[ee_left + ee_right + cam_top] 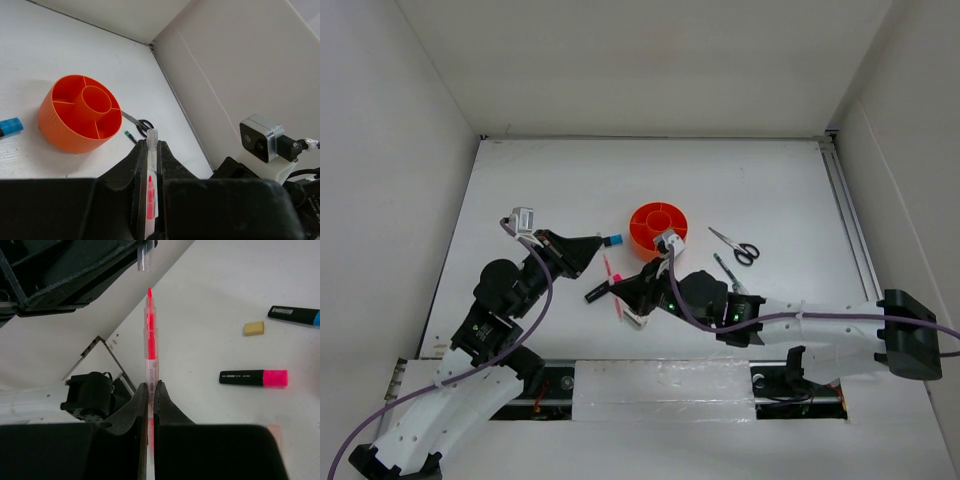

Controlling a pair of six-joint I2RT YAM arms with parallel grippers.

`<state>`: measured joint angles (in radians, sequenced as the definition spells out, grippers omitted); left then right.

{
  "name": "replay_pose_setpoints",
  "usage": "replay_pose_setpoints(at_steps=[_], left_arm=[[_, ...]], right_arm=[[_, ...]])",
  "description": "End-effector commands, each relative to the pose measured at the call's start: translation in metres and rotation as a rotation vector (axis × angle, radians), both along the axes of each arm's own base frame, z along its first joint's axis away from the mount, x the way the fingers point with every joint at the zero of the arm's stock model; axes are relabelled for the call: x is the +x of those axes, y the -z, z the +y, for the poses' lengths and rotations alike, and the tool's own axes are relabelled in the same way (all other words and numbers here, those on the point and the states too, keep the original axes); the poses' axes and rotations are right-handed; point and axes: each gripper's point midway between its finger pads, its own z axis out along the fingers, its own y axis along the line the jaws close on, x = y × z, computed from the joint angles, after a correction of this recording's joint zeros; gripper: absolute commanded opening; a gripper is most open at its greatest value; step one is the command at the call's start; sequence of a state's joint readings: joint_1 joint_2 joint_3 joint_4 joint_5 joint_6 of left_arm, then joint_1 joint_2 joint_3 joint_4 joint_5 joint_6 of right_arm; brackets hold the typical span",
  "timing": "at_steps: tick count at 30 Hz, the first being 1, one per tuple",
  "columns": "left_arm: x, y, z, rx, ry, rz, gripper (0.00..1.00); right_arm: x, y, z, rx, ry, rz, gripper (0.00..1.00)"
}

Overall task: Sort the stationery into containers
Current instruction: Close the pen cap on the pen.

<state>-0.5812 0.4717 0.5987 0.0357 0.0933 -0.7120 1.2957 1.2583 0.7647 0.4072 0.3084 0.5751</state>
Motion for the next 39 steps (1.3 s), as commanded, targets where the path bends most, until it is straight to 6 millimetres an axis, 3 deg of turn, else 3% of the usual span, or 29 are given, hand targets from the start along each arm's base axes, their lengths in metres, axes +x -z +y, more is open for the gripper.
replay_pose_setpoints(at_steps=[1,39], left_arm=[[-0.002,-0.013,-0.001,-0.016,0.013,-0.060,0.00],[-0.007,-0.001,-0.009,0.022,0.072,-0.097,0.00]], right_arm=[[0.004,-0.042,0.005,0.107,-0.006,-0.043,0.00],[0.014,-0.062,0.007,0.120,-0.007,-0.057,0.00]])
